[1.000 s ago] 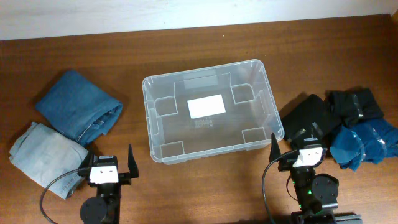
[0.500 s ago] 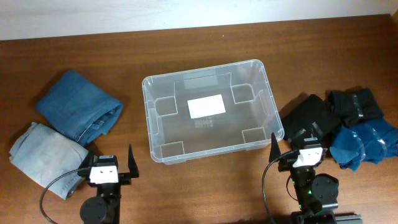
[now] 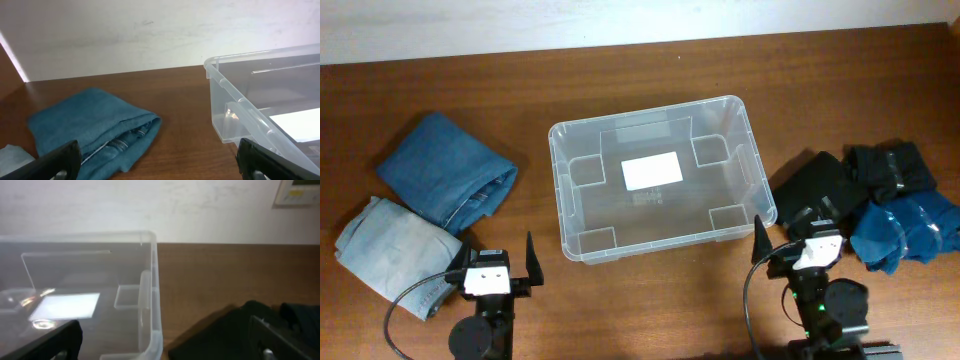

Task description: Pack container

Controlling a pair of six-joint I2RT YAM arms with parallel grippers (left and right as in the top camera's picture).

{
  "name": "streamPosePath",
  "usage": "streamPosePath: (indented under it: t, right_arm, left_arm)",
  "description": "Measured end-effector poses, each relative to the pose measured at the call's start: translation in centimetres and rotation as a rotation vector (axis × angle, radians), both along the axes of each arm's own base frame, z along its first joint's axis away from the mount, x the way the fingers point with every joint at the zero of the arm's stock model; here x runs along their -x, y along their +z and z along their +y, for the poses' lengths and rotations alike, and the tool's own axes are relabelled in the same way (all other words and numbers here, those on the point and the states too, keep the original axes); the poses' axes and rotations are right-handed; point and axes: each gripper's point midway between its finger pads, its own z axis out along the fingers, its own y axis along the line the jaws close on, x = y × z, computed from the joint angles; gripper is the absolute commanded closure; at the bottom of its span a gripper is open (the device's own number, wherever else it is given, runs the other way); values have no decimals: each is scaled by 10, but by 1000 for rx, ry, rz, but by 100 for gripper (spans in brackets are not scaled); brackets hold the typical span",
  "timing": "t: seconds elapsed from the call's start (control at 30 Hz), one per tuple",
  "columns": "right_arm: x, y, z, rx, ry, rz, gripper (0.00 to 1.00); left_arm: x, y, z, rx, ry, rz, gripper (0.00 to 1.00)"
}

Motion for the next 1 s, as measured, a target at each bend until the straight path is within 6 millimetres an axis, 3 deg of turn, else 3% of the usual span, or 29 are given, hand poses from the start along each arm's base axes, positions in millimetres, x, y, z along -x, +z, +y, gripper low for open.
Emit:
streamPosePath:
  t: [0.13,0.23,0.37,0.4,0.5,0.6,0.8,0.87,1.0]
  right_arm:
    - [2,45,-5,1,-30,66,1]
    - [-10,69,-7,6,-41,184,1]
    - [-30,67,-6,19,-39,488,2]
    - [-35,63,-6,23,-39,578,3]
    - [-55,58,-7,43,-36,750,29]
    - [-74,42,-18,46,-68,856,44]
    - [-84,-22,-54,-64,-187,1088,76]
    - [-81,-42,-48,-111,-143,1167,77]
    - [-77,-64,-11,-173,69,1263,77]
  left_arm:
    - [0,0,0,0,0,0,1]
    - [0,0,0,0,0,-1,1]
    - [0,0,0,0,-1,-2,1]
    - [0,0,0,-1,-2,-2,1]
    - [0,0,-1,0,-4,-1,1]
    - [0,0,-1,0,-6,-1,1]
    - [0,0,-1,0,-7,-1,1]
    - [0,0,-1,0,-7,-1,1]
    - [0,0,-1,0,-7,-1,0]
